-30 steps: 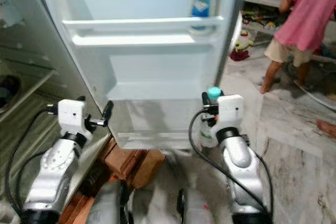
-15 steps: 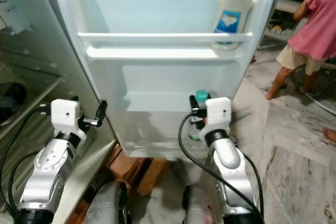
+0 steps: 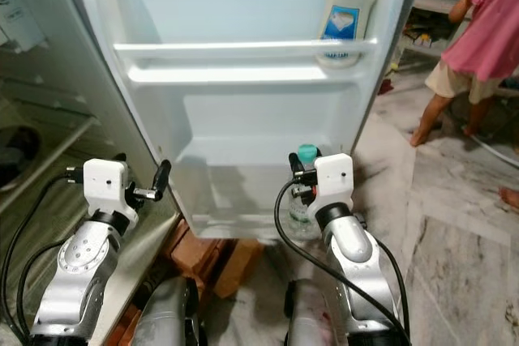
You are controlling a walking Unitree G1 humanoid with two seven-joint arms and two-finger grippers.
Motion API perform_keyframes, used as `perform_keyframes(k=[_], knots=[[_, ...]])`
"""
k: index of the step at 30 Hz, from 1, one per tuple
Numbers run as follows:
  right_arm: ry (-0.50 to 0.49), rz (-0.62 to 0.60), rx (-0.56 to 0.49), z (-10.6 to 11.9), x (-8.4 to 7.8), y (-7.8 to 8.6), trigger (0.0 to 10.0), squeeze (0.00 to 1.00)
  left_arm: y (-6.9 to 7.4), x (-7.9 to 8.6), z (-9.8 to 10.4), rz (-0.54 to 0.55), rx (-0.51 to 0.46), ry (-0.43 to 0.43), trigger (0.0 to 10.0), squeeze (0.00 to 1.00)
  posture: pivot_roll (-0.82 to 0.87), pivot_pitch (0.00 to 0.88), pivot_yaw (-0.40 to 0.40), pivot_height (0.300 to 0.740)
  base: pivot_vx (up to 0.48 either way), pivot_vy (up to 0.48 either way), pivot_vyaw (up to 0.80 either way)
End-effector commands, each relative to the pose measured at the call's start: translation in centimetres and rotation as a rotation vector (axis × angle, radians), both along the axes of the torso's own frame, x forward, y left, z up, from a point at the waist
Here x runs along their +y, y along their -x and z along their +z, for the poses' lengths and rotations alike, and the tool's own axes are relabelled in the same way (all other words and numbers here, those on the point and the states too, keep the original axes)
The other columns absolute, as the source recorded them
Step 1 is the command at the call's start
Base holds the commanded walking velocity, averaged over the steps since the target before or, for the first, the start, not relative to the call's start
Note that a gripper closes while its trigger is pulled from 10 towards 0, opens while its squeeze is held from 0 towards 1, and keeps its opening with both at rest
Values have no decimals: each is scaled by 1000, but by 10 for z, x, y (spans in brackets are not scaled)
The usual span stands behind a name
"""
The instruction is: Restocking fridge
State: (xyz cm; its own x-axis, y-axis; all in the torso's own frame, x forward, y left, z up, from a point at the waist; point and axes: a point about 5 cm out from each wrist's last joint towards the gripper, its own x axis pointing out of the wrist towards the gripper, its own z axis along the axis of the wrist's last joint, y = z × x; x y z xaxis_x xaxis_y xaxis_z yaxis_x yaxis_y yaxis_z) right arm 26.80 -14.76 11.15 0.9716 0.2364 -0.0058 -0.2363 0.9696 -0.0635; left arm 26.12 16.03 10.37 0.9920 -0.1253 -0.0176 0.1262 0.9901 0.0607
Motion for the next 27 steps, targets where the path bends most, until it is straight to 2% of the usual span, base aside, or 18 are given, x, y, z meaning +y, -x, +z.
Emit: perform_keyframes(k=[1, 8, 10, 12, 14, 23, 27], knots=[[16, 41, -34, 5, 7, -3, 10000, 0, 1, -1, 4, 9, -20, -23, 10000, 0, 34, 111, 33, 568, 0, 0, 0], [38, 87, -66, 7, 16, -8, 10000, 0, 8, -2, 6, 5, -14, -8, 10000, 0, 47, 136, 32, 558, 0, 0, 0], [114, 120, -117, 11, 22, -16, 10000, 0, 10, -1, 6, 17, -5, 7, 10000, 0, 56, 149, 31, 558, 0, 0, 0], [134, 130, -135, 12, 24, -18, 10000, 0, 11, 0, 7, 25, -6, 11, 10000, 0, 60, 158, 31, 558, 0, 0, 0], [236, 170, -218, 16, 31, -24, 10000, 0, 11, 3, 10, 76, -16, -1, 10000, 0, 68, 173, 31, 558, 0, 0, 0], [373, 290, -381, 24, 42, -43, 10000, 0, 20, 9, 20, 144, -4, 109, 10000, 0, 115, 240, 26, 558, 0, 0, 0], [428, 321, -472, 29, 53, -52, 10000, 0, 28, 8, 28, 142, -9, 101, 10000, 0, 139, 274, 34, 558, 0, 0, 0]])
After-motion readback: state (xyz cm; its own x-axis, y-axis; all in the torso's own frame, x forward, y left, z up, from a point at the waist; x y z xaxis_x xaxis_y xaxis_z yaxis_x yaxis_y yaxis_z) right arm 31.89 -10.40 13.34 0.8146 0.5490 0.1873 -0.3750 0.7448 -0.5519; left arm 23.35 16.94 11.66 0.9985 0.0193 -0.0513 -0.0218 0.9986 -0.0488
